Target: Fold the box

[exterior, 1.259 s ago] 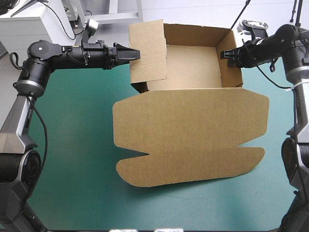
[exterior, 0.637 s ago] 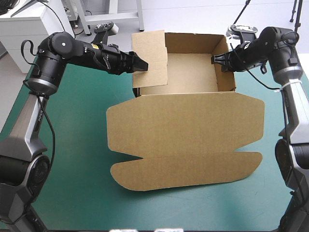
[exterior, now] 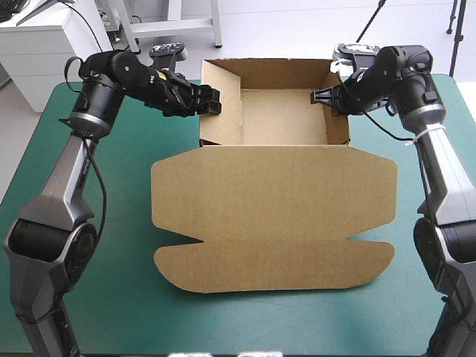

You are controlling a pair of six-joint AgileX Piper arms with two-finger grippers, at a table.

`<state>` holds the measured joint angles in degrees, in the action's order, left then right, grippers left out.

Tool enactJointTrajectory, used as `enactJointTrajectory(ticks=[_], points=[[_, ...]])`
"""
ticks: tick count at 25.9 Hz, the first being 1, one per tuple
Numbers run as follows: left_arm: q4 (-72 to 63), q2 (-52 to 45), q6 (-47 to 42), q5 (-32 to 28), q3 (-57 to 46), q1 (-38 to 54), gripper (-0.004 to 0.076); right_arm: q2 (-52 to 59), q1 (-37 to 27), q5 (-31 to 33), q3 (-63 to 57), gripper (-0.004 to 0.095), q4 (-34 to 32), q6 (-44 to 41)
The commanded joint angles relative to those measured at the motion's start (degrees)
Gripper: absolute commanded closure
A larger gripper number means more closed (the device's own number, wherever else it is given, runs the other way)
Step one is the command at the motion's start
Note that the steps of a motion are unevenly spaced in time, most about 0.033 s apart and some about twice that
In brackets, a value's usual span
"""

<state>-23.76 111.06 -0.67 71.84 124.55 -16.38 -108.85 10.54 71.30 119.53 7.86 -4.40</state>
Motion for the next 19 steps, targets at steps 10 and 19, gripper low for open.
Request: enactJointTrajectory(ticks=[10, 19], points=[[11.24, 1.05, -4.34, 2.12, 7.62, -5.65, 0.0300, 1.54, 4.95, 0.13, 1.91, 0.0917, -4.83, -6.00], [17.30, 1.15, -4.43, 2.20, 4.47, -5.54, 0.0300, -0.85, 4.95, -1.41, 1.91, 0.0917, -4.99, -8.29]])
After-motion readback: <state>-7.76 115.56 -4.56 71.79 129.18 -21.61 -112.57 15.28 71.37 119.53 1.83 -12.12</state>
